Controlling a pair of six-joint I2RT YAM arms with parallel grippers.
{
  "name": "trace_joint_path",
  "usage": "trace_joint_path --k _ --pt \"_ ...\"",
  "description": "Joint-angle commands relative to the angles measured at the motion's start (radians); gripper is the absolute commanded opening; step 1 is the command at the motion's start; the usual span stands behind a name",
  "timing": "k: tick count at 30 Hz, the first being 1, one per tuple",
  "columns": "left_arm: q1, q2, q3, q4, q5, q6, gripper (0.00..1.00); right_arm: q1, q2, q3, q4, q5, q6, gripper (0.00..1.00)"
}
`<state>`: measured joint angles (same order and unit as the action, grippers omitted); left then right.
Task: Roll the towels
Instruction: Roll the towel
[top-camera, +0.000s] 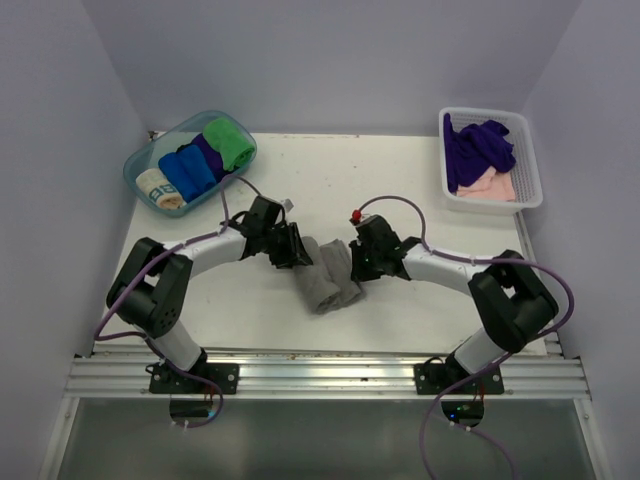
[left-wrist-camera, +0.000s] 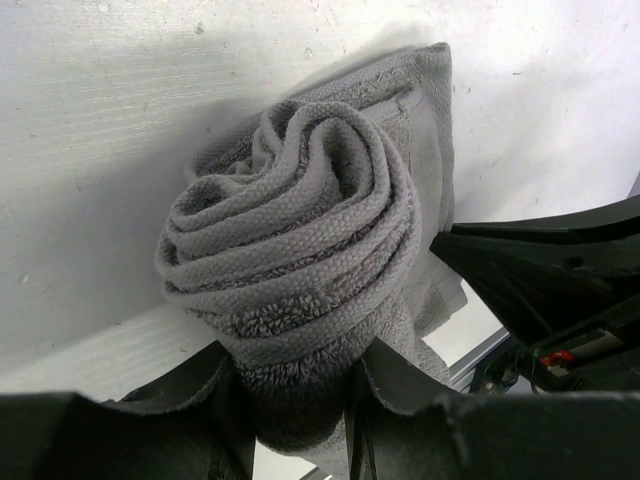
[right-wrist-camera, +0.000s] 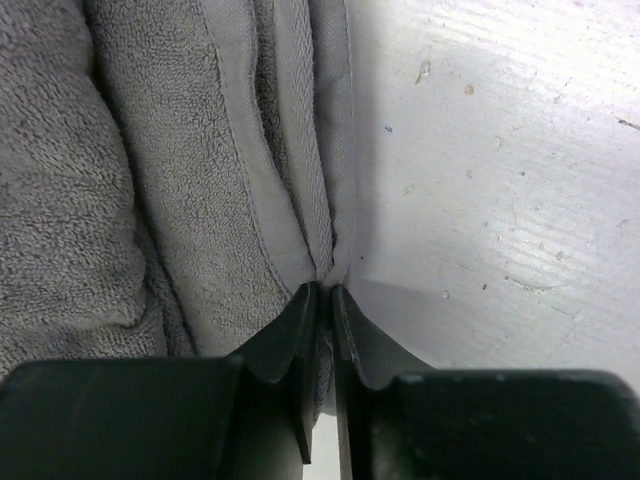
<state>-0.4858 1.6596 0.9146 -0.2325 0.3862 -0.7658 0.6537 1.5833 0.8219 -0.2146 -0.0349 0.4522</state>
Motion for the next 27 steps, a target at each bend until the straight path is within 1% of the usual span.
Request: trace_joint_path --k 1,3,5,7,12,16,17,18,20,21,23,24,25,26,27 --pt "-0.007 0.019 0.024 -0.079 0.017 0.079 0.19 -0.006 0.026 0.042 -0.006 0.069 -0.044 0.10" --pt "-0.007 0.029 0.027 -0.091 0.039 0.103 0.19 -0.009 0.046 0.057 -0.009 0.076 -0.067 0.04" --pt "-0.005 0.054 0.038 -0.097 0.068 0.128 0.19 -0.014 0.058 0.068 -0.014 0.089 -0.087 0.01" --pt "-0.007 0.074 0.038 -0.097 0.088 0.134 0.19 -0.014 0.076 0.085 -0.017 0.095 -0.099 0.00" --pt "-0.007 0.098 0.041 -0.096 0.083 0.125 0.19 -0.016 0.099 0.106 -0.019 0.107 -0.106 0.00" --pt "-0.007 0.104 0.049 -0.122 0.031 0.108 0.20 -0.014 0.040 0.108 -0.043 0.101 -0.104 0.01" --pt "-0.007 0.101 0.049 -0.126 0.004 0.094 0.20 -0.008 -0.014 0.106 -0.060 0.099 -0.104 0.06" --pt "-0.007 0.097 0.047 -0.136 -0.010 0.088 0.20 -0.005 -0.040 0.108 -0.069 0.116 -0.106 0.19" --pt "-0.007 0.080 0.043 -0.139 -0.035 0.066 0.20 0.024 -0.121 0.115 -0.107 0.151 -0.115 0.34" --pt "-0.007 0.074 0.040 -0.143 -0.043 0.060 0.20 0.037 -0.140 0.126 -0.120 0.188 -0.115 0.45" --pt "-0.007 0.060 0.036 -0.148 -0.059 0.045 0.20 0.087 -0.175 0.141 -0.153 0.240 -0.122 0.53" --pt "-0.007 0.057 0.035 -0.151 -0.063 0.040 0.20 0.113 -0.193 0.160 -0.161 0.266 -0.129 0.60" --pt "-0.007 0.051 0.033 -0.156 -0.066 0.034 0.20 0.145 -0.194 0.174 -0.181 0.341 -0.139 0.62" --pt "-0.007 0.048 0.030 -0.157 -0.076 0.025 0.20 0.214 -0.192 0.186 -0.189 0.375 -0.145 0.64" --pt "-0.007 0.045 0.027 -0.157 -0.076 0.020 0.20 0.248 -0.174 0.210 -0.193 0.410 -0.150 0.68"
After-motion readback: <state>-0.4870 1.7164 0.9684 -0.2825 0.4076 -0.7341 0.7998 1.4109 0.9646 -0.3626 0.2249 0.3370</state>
